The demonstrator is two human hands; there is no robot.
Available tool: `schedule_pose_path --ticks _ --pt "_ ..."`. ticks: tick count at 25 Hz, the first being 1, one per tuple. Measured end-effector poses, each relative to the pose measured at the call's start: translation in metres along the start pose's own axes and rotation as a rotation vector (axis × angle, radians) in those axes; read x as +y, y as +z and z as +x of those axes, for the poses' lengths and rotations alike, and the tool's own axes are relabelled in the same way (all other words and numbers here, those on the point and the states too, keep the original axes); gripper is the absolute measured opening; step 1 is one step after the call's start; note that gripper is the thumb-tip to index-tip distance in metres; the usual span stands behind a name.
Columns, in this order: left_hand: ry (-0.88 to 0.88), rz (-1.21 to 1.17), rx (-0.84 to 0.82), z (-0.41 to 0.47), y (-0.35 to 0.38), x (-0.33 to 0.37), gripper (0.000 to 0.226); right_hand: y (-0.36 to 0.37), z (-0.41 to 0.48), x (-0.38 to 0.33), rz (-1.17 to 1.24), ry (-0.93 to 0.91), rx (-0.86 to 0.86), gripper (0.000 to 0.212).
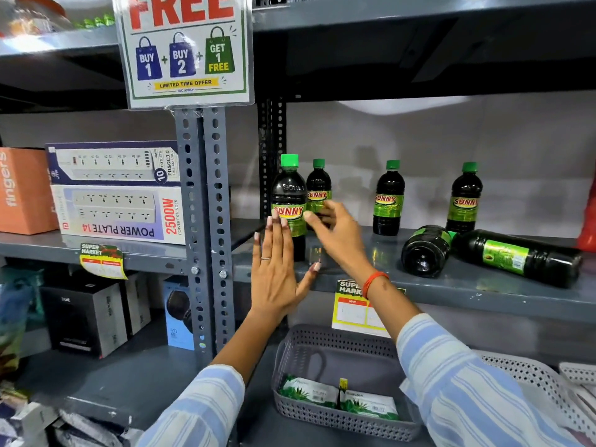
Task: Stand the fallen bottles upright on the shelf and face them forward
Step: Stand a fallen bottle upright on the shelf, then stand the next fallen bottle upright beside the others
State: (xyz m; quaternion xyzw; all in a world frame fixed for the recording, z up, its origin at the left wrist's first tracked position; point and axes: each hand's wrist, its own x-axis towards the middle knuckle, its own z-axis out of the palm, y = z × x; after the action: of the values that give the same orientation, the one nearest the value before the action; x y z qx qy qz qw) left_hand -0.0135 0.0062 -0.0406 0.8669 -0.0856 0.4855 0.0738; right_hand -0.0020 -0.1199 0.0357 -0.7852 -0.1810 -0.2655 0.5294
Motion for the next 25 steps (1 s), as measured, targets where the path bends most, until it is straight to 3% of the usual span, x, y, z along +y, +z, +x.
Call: schedule_pose_path --ticks 3,5,7,9,11,15,18,21,23,25 --pt "0.025 -0.028 -0.038 0.006 0.001 0.033 0.084 -0.06 0.0 0.003 -0.56 -0.09 0.257 0.044" --pt "0.045 -0.049 -0.067 0.01 0.003 0.044 0.085 -0.1 0.005 0.01 -0.859 0.051 0.229 0.042" --pt "0.098 -0.078 -0.12 0.016 0.003 0.056 0.087 -0.128 0.01 0.019 -0.972 0.249 0.08 0.045" --pt "0.181 -0.109 -0.185 0.018 0.003 0.078 0.089 -0.147 0.016 0.024 -0.938 0.423 -0.071 0.049" --pt "0.249 -0.093 -0.221 0.021 0.006 0.1 0.084 -0.155 0.023 0.024 -0.738 0.608 -0.186 0.043" --pt "0.196 -0.054 -0.177 0.021 0.011 0.116 0.063 -0.149 0.028 0.027 -0.456 0.758 -0.152 0.036" --pt "0.203 -0.047 -0.117 0.019 0.009 0.116 0.057 -0.139 0.03 0.041 -0.366 0.541 -0.015 0.094" --pt "0.207 -0.053 -0.104 0.016 0.01 0.117 0.06 -0.121 0.013 0.06 -0.452 0.098 0.203 0.102" --pt "0.216 -0.067 -0.095 0.015 0.014 0.118 0.063 -0.116 0.007 0.065 -0.346 -0.017 0.263 0.109" --pt "0.211 -0.064 -0.072 0.016 0.014 0.117 0.064 -0.119 0.011 0.069 -0.238 -0.014 0.222 0.12"
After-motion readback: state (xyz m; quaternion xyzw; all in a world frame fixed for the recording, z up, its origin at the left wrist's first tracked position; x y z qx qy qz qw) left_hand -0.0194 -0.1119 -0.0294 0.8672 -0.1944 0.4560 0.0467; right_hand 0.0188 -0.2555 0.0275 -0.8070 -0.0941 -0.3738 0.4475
